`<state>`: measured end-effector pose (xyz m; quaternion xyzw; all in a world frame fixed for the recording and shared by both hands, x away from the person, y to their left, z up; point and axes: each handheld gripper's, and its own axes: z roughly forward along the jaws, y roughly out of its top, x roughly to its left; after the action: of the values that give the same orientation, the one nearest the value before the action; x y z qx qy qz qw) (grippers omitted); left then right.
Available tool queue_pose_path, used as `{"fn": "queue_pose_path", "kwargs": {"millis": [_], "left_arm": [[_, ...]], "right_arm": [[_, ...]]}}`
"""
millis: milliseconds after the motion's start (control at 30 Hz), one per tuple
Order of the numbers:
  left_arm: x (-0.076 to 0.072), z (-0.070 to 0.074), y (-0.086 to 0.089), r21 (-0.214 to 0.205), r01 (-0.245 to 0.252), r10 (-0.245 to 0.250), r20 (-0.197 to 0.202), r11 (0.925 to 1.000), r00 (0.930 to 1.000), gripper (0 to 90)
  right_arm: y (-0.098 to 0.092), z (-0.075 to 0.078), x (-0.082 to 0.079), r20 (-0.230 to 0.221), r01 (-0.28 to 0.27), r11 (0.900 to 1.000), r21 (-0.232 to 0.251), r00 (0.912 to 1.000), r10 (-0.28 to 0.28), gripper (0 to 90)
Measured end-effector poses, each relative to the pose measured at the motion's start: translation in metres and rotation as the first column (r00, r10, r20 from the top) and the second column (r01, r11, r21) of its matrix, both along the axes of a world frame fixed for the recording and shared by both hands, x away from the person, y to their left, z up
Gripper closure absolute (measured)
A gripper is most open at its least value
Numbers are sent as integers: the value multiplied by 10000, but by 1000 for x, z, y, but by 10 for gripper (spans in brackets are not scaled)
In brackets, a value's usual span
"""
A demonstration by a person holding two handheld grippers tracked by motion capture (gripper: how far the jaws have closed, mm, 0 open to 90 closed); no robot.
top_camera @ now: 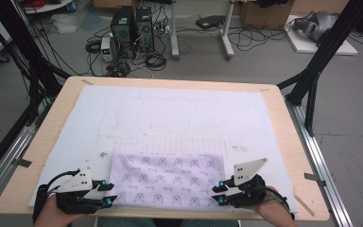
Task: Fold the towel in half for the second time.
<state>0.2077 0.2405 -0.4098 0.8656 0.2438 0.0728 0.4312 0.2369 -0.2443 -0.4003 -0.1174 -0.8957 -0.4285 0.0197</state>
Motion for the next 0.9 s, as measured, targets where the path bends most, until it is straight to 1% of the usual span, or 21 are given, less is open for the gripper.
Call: {"fn": "queue_pose_path", "kwargs": {"millis": [33,67,100,133,167,233,267,300,433,500,533,567,600,633,667,733,767,800,833,867,900], "left_arm": [[4,0,1,-55,-114,115,51,9999,9999,539],[9,0,1,-106,-246,248,187,9996,9995,539],[15,1,0,-122,-370,374,324,9992,9988,534],[21,1,-1,-105,-528,532,439,9986,9976,519],[28,1,-3,-125,-682,687,467,9976,9965,505],[42,0,-5,-191,-936,944,512,9954,9942,477],[50,-1,-6,-223,-1154,1165,556,9931,9916,470],[57,-2,-6,-351,-1419,1435,503,9893,9884,460],[78,-7,-4,-470,-2143,2162,416,9756,9755,412],[87,-9,-5,-469,-2301,2314,255,9720,9725,394],[91,-10,-6,-478,-2396,2407,180,9697,9704,381],[95,-11,-7,-438,-2374,2380,101,9704,9712,367],[98,-12,-9,-415,-2380,2382,-5,9704,9712,364],[101,-14,-11,-309,-2379,2377,-98,9708,9713,358],[104,-17,-12,-87,-2351,2349,-191,9719,9718,354],[109,-23,-14,319,-2221,2237,-632,9745,9726,367],[109,-26,-15,411,-2112,2137,-740,9766,9741,393],[108,-27,-15,440,-2019,2043,-602,9784,9771,456],[107,-27,-14,410,-1929,1951,-580,9804,9791,554],[107,-27,-14,422,-1829,1853,-636,9822,9806,632],[106,-26,-15,392,-1786,1806,-585,9831,9818,676]], "right_arm": [[-1,0,6,-41,283,9996,83,9996,-282,661],[-2,0,12,92,540,9985,99,9985,-541,647],[-3,0,19,286,956,9954,95,9950,-958,610],[-3,0,27,293,1344,9909,19,9905,-1344,589],[-4,0,36,287,1581,9874,-35,9870,-1579,575],[-4,-2,52,489,2079,9780,-156,9771,-2069,533],[-4,-4,60,507,2324,9723,-232,9716,-2311,507],[-3,-5,66,537,2601,9651,-292,9646,-2583,482],[-6,-13,85,453,3172,9476,-385,9479,-3154,446],[-7,-18,91,286,3196,9457,-589,9475,-3184,440],[-7,-20,93,186,3271,9426,-677,9450,-3266,427],[-7,-23,95,17,3256,9426,-737,9453,-3263,426],[-7,-25,98,-83,3170,9450,-802,9478,-3186,424],[-6,-27,98,-280,3147,9452,-868,9477,-3181,424],[-5,-29,99,-296,3080,9469,-928,9497,-3118,424],[-2,-31,98,-229,2908,9505,-1099,9553,-2949,465],[-2,-32,98,-250,2829,9530,-1087,9576,-2872,519],[-2,-32,97,-363,2691,9564,-1131,9609,-2746,591],[-1,-32,96,-424,2543,9605,-1129,9646,-2604,667],[0,-32,95,-380,2429,9626,-1200,9678,-2490,714],[2,-31,94,-369,2340,9643,-1241,9700,-2402,748]]}}
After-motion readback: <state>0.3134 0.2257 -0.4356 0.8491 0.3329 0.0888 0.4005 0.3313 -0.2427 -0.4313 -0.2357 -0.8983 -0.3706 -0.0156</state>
